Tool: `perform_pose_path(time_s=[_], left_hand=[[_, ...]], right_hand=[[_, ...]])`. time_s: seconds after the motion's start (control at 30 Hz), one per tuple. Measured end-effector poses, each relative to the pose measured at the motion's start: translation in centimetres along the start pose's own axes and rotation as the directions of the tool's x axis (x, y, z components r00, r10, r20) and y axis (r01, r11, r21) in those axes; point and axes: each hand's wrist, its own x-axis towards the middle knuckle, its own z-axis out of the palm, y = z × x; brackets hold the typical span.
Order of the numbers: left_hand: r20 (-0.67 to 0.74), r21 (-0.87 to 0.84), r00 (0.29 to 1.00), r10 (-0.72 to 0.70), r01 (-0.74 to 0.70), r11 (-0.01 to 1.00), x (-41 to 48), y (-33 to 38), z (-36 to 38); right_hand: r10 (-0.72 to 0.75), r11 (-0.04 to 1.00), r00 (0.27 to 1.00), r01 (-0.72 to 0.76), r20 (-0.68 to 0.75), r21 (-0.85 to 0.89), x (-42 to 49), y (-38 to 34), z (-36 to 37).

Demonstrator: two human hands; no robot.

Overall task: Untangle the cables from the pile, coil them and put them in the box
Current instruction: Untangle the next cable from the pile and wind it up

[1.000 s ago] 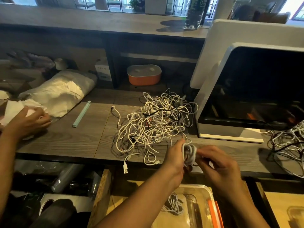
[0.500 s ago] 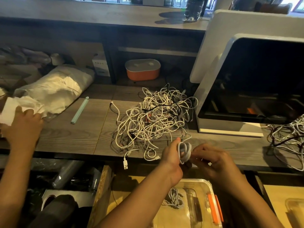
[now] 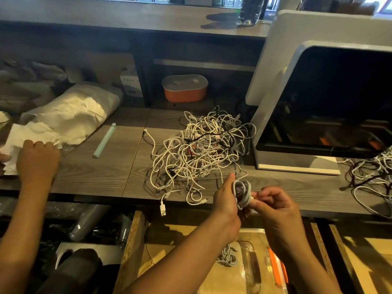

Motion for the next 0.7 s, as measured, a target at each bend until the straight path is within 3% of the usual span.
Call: perform_pose_path(time_s=[0.2,0.33,0.4,0.53,0.6,0.7], left_hand=[[-0.206,0.096,0.952,0.227,-0.211,0.973,-0.1,-0.4,-0.1],[-0.265,0.347,0.849,0.457,-0.358,0.867,-0.5,0.4,-0.5],[-0.221,0.472,0.812,0.540,-0.395,0.788,-0.2,0.5,-1.0],[-0.138,0.636,0.738,0.661,-0.445,0.630,1.0,0.1,-1.4],[-0.095,0.699,0.747,0.658,-0.420,0.578,1.3,0.0,-1.4],[-0.071,0.766,0.804,0.591,-0.335,0.549,2.3,0.2,-1.5]], right_hand=[[0.052,0.998,0.997,-0.050,-0.063,0.029,-0.5,0.5,1.8],[0.082,0.985,0.996,-0.076,0.037,-0.155,-1.0,1.4,2.3],[0.000,0.939,0.994,0.038,0.111,-0.342,-0.9,1.7,2.3],[-0.352,0.579,0.919,0.363,0.177,-0.730,0.0,2.7,1.5],[-0.411,0.393,0.876,0.419,0.251,-0.819,0.6,2.8,1.1],[-0.434,0.283,0.834,0.486,0.342,-0.827,1.1,2.8,0.7]])
